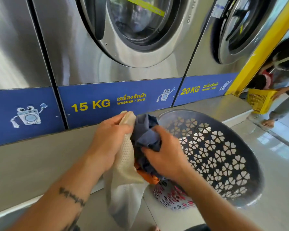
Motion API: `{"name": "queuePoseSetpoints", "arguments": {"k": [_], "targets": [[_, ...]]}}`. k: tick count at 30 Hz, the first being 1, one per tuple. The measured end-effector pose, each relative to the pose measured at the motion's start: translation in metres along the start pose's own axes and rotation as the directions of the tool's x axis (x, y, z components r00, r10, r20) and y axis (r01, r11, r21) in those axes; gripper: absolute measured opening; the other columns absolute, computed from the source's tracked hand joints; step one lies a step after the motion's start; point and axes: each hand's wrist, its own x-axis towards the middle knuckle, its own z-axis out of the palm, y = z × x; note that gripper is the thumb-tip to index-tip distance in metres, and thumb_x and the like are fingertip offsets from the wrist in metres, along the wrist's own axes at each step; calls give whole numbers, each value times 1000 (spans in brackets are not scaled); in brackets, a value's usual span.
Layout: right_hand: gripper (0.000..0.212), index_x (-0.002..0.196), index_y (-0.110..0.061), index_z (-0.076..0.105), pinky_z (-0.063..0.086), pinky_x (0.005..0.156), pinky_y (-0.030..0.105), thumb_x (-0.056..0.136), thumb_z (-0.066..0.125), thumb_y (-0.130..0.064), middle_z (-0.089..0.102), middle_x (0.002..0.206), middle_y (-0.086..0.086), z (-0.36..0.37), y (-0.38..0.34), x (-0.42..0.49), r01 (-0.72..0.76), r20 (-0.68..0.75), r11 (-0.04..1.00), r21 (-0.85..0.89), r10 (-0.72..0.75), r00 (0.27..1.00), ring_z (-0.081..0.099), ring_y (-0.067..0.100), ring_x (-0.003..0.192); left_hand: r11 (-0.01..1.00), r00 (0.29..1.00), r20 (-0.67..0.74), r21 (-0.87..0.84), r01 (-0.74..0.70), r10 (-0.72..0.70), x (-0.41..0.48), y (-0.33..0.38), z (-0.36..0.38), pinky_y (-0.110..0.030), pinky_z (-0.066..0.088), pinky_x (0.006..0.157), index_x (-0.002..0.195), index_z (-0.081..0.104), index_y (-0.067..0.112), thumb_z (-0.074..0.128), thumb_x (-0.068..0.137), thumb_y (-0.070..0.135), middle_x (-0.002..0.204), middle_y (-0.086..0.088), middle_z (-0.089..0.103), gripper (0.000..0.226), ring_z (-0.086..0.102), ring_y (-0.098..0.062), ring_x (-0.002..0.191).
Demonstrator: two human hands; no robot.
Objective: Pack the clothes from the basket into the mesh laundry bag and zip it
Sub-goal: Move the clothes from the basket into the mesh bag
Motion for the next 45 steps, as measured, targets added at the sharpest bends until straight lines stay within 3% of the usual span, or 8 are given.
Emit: {"name": "queuePoseSetpoints", "arguments": {"k": [5, 12, 15, 22, 26, 31, 39, 45], "targets": [[32, 96, -34, 63, 52, 71, 32, 80, 54, -7, 63, 83, -18, 24, 6, -9, 97, 586, 994, -46, -51, 808, 59, 6, 75, 994, 997, 71, 108, -32, 24, -10, -1, -4, -23, 47, 83, 104, 74, 34, 58, 83, -6, 75, 39, 67, 49, 64, -5, 91], [84, 140, -44, 36, 47, 102, 40, 67, 71, -19, 54, 130, -5, -19, 47, 11, -96, 255, 962, -254, 162, 953, 53, 21, 116, 990, 998, 49, 129, -50, 44, -4, 3, -17, -30, 34, 115, 132, 66, 19, 55, 85, -6, 143, 13, 56, 54, 51, -8, 132], [92, 135, -50, 37, 57, 95, 48, 56, 80, -27, 62, 128, 2, -11, 63, 11, -348, 404, 932, -96, 356, 842, 64, 23, 110, 990, 997, 62, 123, -63, 56, -3, 2, -14, -24, 40, 102, 115, 72, 25, 54, 85, -6, 134, 17, 59, 47, 56, -7, 122], [33, 97, -31, 64, 51, 59, 15, 76, 70, -6, 71, 81, -13, 6, 19, 2, -95, -100, 995, -29, 92, 991, 66, 2, 74, 984, 993, 85, 149, -96, 84, 1, 3, -13, -19, 40, 74, 85, 63, 35, 51, 81, -10, 83, 27, 52, 47, 53, -11, 84], [38, 105, -37, 64, 58, 71, 25, 88, 59, -3, 73, 90, -14, 44, -18, -15, -8, 198, 983, 186, -29, 980, 68, 5, 81, 982, 977, 200, 155, -104, 72, -5, 3, -19, -31, 47, 79, 82, 74, 35, 51, 67, 2, 83, 18, 61, 43, 56, -15, 84], [18, 83, -23, 56, 38, 86, 36, 92, 50, -8, 60, 94, 3, 85, -1, -10, 95, 585, 979, -180, 30, 810, 50, 24, 92, 972, 969, 248, 233, -45, -14, -8, -9, -25, -35, 46, 99, 115, 75, 36, 51, 58, 9, 122, 16, 71, 67, 65, -18, 115], [62, 142, -32, 41, 47, 99, 39, 82, 56, -32, 50, 128, 0, 39, 7, -1, 154, 231, 933, -324, -80, 970, 47, 24, 117, 965, 1000, 17, 259, -28, 25, 2, 6, -47, -34, 49, 88, 113, 76, 33, 52, 74, -5, 107, 14, 75, 59, 66, -17, 101], [96, 157, -28, 4, 42, 109, 43, 80, 59, -46, 44, 143, 5, 40, 11, -16, 129, 378, 880, -458, 62, 924, 46, 30, 128, 976, 996, 77, 209, -65, 50, 2, 12, -53, -51, 47, 97, 107, 76, 42, 53, 61, 11, 113, 6, 75, 61, 63, -34, 110]]}}
